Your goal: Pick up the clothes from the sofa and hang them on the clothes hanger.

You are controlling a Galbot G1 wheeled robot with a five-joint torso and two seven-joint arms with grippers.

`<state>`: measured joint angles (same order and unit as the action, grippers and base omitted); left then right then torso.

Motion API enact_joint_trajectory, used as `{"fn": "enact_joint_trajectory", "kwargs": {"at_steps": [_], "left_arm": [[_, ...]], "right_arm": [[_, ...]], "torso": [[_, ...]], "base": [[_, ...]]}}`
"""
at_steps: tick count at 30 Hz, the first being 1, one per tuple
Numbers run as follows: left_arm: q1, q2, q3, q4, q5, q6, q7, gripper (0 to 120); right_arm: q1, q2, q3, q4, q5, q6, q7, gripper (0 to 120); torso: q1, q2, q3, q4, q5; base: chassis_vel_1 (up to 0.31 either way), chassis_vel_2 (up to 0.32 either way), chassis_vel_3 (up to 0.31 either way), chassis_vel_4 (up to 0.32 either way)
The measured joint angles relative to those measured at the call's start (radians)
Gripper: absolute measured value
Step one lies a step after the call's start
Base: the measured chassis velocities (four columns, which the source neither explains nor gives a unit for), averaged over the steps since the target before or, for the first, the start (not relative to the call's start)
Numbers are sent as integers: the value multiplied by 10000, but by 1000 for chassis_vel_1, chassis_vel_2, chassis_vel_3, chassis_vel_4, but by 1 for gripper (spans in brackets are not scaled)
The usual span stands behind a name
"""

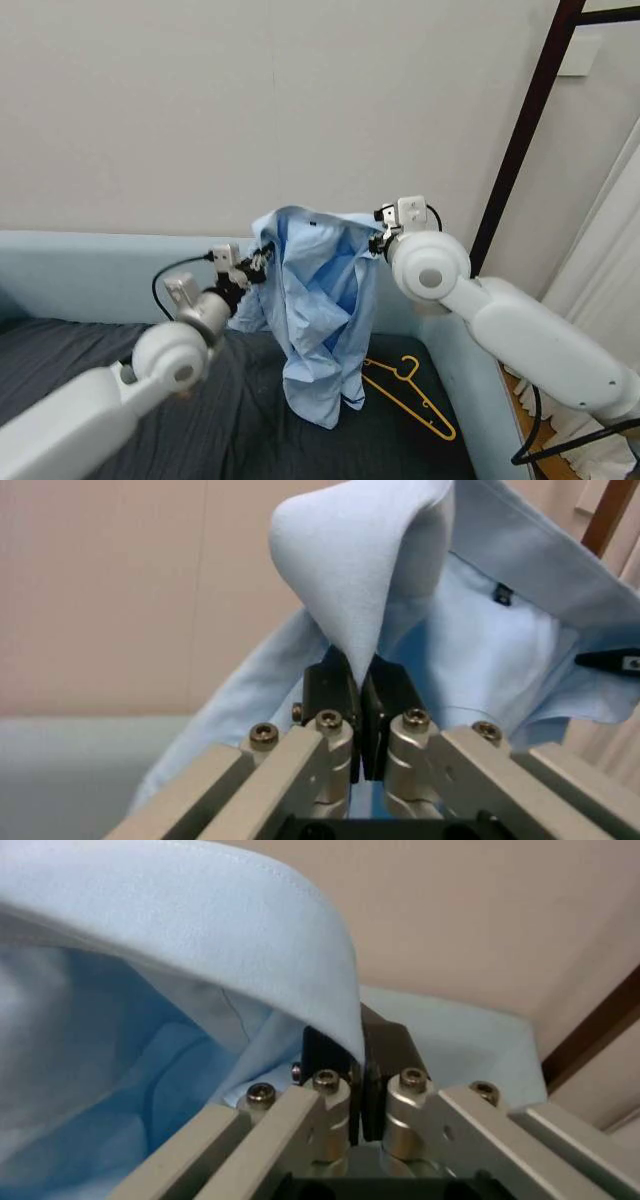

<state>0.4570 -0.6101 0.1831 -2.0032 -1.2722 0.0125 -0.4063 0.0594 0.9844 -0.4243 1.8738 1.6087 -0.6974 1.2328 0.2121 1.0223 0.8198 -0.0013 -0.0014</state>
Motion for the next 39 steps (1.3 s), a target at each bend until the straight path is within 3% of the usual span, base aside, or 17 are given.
{"fn": "enact_joint_trajectory", "kwargs": {"at_steps": [4, 7, 8, 15, 18, 20, 22, 23, 24, 26, 32, 36, 39], "left_arm": [[-1248, 516, 351, 128, -510, 401, -2, 0], [-2785, 820, 1023, 690, -998, 822, 38, 0], [-2785, 820, 1023, 690, -998, 822, 38, 0], [-5703, 261, 3006, 2465, -1418, 1333, 265, 0], [-5975, 401, 3192, 2473, -1406, 1436, 252, 0], [-5277, 904, 2418, 1856, -1103, 1476, 78, 0], [-3684, 1553, 537, 802, -958, 1587, -221, 0], [-3684, 1553, 537, 802, -958, 1587, -221, 0], [-2351, 2064, -868, 12, -905, 1626, -295, 0], [-390, 2857, -2330, -1127, -724, 1656, -384, 0], [1074, 3696, -3492, -2411, -500, 1737, -774, 0], [2191, 4733, -6026, -3499, -1870, 2122, -1437, 0], [2172, 5293, -6794, -3735, -2724, 2388, -1771, 0]], "right_arm": [[868, 55, -135, -347, 235, -76, -218, 0], [1927, 288, -381, -1239, 397, -147, -707, 0], [1927, 288, -381, -1239, 397, -147, -707, 0], [3254, 1183, -1165, -3433, -440, -68, -2223, 0], [3492, 1314, -1244, -3701, -555, -21, -2435, 0], [3511, 974, -1281, -3059, -323, -115, -2381, 0], [3440, 461, -1279, -1987, 276, -248, -2046, 0], [3440, 461, -1279, -1987, 276, -248, -2046, 0], [3417, 152, -1237, -1277, 698, -294, -1830, 0], [3476, -204, -1051, -170, 1512, -311, -1416, 0], [3755, -346, -897, 585, 2187, -316, -935, 0], [3994, -515, -445, 1239, 2996, -326, -201, 0], [4199, -785, -50, 1790, 4032, -324, 715, 0]], "torso": [[0, 1, -2, -1, 2], [-1, 1, -2, 1, 2], [-1, 1, -2, 1, 2], [0, -1, 1, -3, 7], [2, -1, 1, -5, 5], [2, -1, 1, 1, 6], [-2, 0, -2, -2, 0], [-2, 0, -2, -2, 0], [-1, 0, -3, -1, 9], [-6, 1, -6, 7, 0], [-5, 2, -5, -1, 1], [-3, 2, -4, 1, 16], [-4, 3, -5, 0, 9]], "base": [[0, 0, 0, 0], [0, 0, 0, 0], [0, 0, 0, 0], [0, 0, 0, 0], [0, 0, 0, 0], [0, 0, 0, 0], [0, 0, 0, 0], [0, 0, 0, 0], [0, 0, 0, 0], [0, 0, 0, 0], [0, 0, 0, 0], [0, 0, 0, 0], [0, 0, 0, 0]]}}
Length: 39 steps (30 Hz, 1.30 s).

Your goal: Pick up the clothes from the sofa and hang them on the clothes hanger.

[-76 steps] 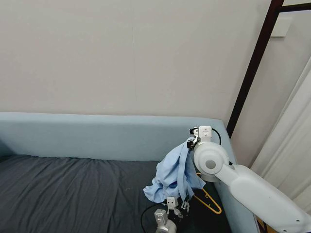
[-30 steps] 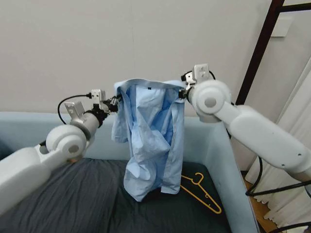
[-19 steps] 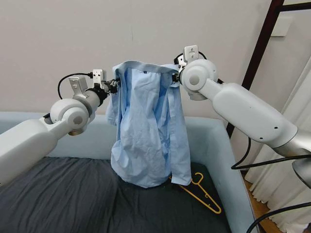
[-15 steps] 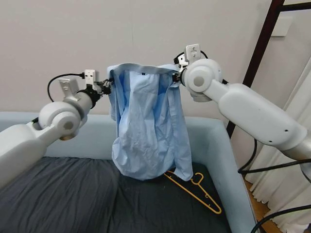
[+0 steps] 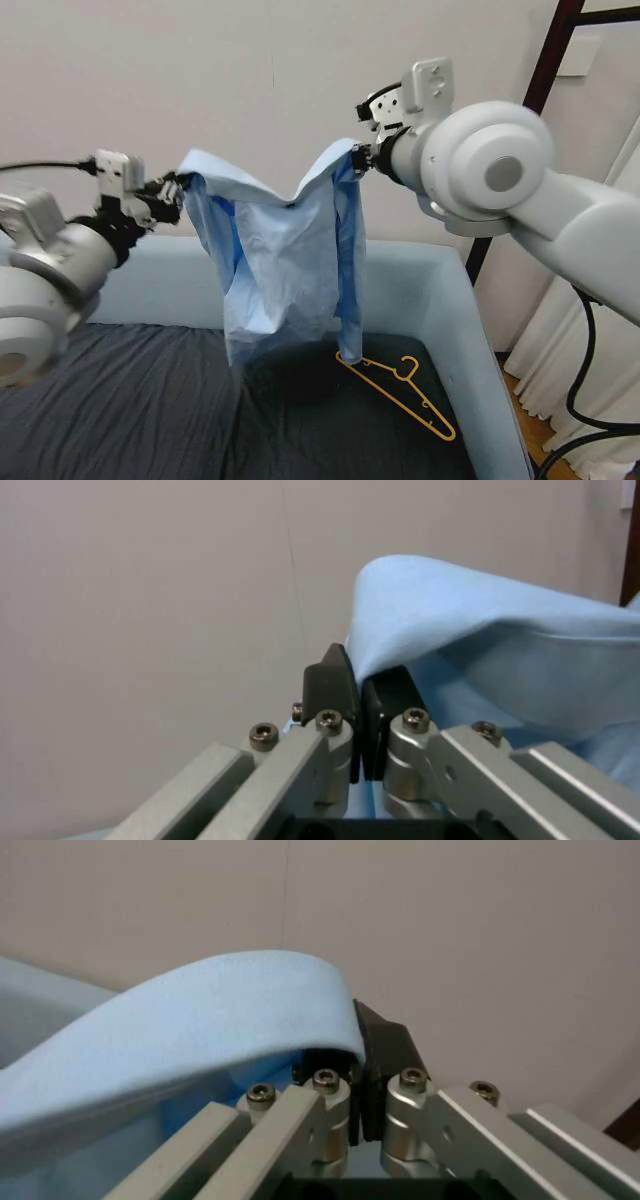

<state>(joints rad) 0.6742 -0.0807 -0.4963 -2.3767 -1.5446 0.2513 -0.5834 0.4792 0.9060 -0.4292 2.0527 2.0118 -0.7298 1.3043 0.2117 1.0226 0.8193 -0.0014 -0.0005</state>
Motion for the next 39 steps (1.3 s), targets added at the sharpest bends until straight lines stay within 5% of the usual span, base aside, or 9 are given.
{"fn": "enact_joint_trajectory", "kwargs": {"at_steps": [7, 14, 18, 23, 24, 28, 33, 39], "left_arm": [[157, -449, 74, 161, -177, 730, -831, 0], [855, -2354, 1594, 856, 1348, 825, -872, 0], [876, -3825, 3513, 2261, 2597, 765, -875, 0], [792, -5258, 5257, 3750, 4291, 249, -777, 0], [792, -5258, 5257, 3750, 4291, 249, -777, 0], [493, -6964, 5980, 5923, 5717, -270, -144, 0], [426, -7625, 6033, 7258, 6310, -444, 201, 0], [774, -7603, 5753, 7525, 6556, -473, 418, 0]], "right_arm": [[-728, -808, 261, 638, 1002, -2, 583, 0], [-4084, -407, 684, 330, -588, -4, 151, 0], [-6187, 383, 392, -759, -2716, 171, -744, 0], [-7127, 1162, -304, -1892, -4696, 375, -1932, 0], [-7127, 1162, -304, -1892, -4696, 375, -1932, 0], [-7556, 2177, -610, -3346, -6047, 605, -2818, 0], [-7617, 3099, -539, -4952, -7185, 858, -3372, 0], [-7618, 3514, -476, -5931, -7875, 970, -3733, 0]], "torso": [[0, 0, 1, -2, -5], [4, -3, 5, 1, -6], [4, -4, 6, 0, -5], [4, -3, 6, 1, -5], [4, -3, 6, 1, -5], [4, -4, 5, -1, -6], [5, -5, 6, 2, -3], [4, -4, 3, 4, -3]], "base": [[0, 0, 0, 0], [0, 0, 0, 0], [0, 0, 0, 0], [0, 0, 0, 0], [0, 0, 0, 0], [0, 0, 0, 0], [0, 0, 0, 0], [0, 0, 0, 0]]}}
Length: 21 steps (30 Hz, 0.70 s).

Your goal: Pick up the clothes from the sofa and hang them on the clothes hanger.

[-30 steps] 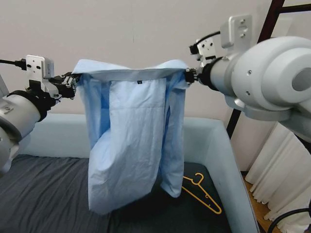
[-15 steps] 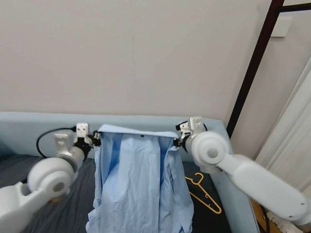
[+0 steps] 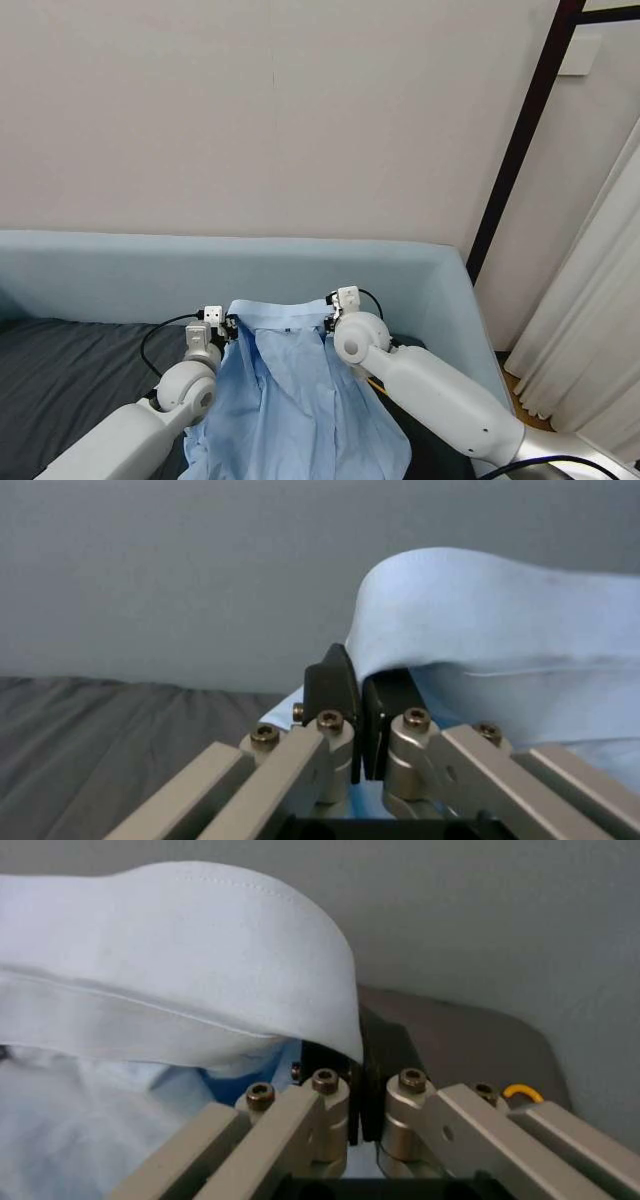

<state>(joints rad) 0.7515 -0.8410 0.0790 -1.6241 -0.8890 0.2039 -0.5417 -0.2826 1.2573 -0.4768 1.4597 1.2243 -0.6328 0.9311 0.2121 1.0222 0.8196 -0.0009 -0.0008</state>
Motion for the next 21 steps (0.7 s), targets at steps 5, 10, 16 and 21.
{"fn": "enact_joint_trajectory", "kwargs": {"at_steps": [5, 10, 16, 21], "left_arm": [[169, -222, -78, 141, 53, -73, 84, 0], [248, -485, -81, 209, 151, -110, 75, 0], [250, -607, -18, 323, 256, -107, -15, 0], [200, -713, 81, 451, 412, -125, -13, 0]], "right_arm": [[-97, 73, -101, -525, -428, 91, -336, 0], [-222, -51, -197, -579, -741, 139, -662, 1], [-500, -465, -342, 178, -819, 104, -618, 24], [-988, -1086, -334, 1407, -627, -100, -446, 42]], "torso": [[0, 0, 0, -5, -1], [0, 0, 0, -6, -1], [-1, 1, 0, -2, 1], [-2, 1, 0, -4, 1]], "base": [[0, 0, 0, 0], [0, 0, 0, 0], [0, 0, 0, 0], [0, 0, 0, 0]]}}
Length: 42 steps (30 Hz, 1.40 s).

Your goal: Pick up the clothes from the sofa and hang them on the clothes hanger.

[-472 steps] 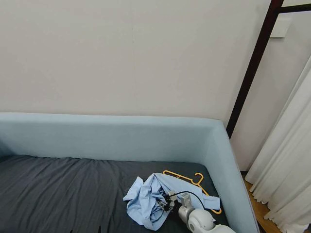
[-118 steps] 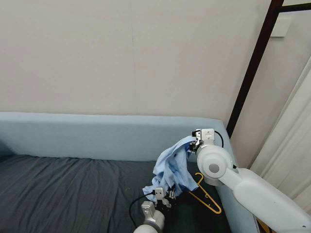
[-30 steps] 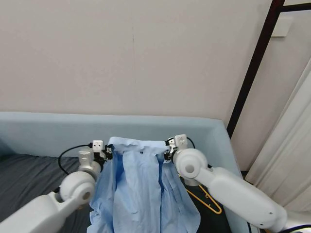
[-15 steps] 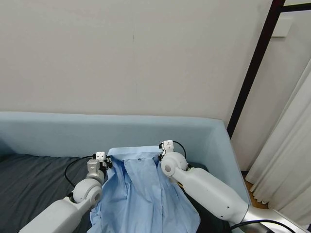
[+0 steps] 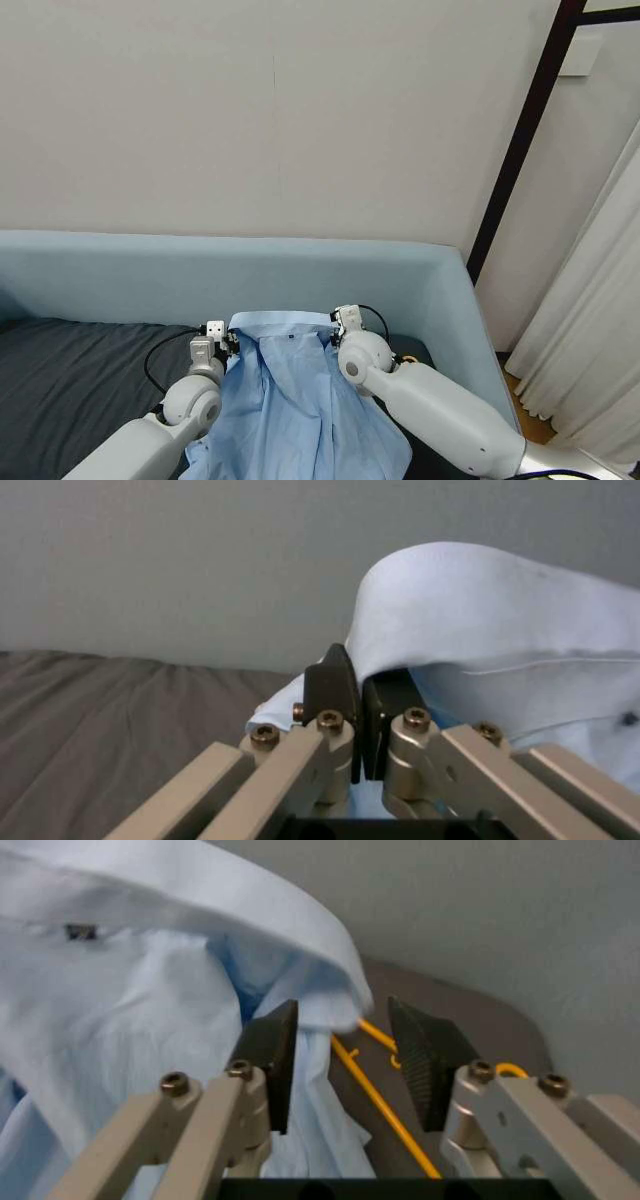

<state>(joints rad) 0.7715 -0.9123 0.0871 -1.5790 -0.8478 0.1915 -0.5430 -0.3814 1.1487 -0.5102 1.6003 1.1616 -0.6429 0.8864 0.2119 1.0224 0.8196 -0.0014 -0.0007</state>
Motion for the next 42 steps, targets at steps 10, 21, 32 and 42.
{"fn": "enact_joint_trajectory", "kwargs": {"at_steps": [10, 21, 32, 42], "left_arm": [[92, -91, 269, -95, 312, -123, 66, 0], [388, -18, 445, -414, 578, -605, 561, 0], [719, 217, 338, -761, 616, -900, 909, 0], [1051, 272, 174, -1014, 652, -901, 947, 0]], "right_arm": [[-1478, -1213, 1713, 306, -269, -163, -1165, 77], [-3027, -1984, 3441, -2962, -3758, 1950, -7965, 100], [-2629, -1112, 4087, -5947, -4978, 2157, -10138, 100], [-1984, -647, 4365, -7693, -5552, 2587, -10819, 82]], "torso": [[0, 0, 0, -2, 0], [1, 0, 1, 0, 2], [0, 0, 0, 2, -1], [1, 0, 1, 2, -1]], "base": [[0, 0, 0, 0], [0, 0, 0, 0], [0, 0, 0, 0], [0, 0, 0, 0]]}}
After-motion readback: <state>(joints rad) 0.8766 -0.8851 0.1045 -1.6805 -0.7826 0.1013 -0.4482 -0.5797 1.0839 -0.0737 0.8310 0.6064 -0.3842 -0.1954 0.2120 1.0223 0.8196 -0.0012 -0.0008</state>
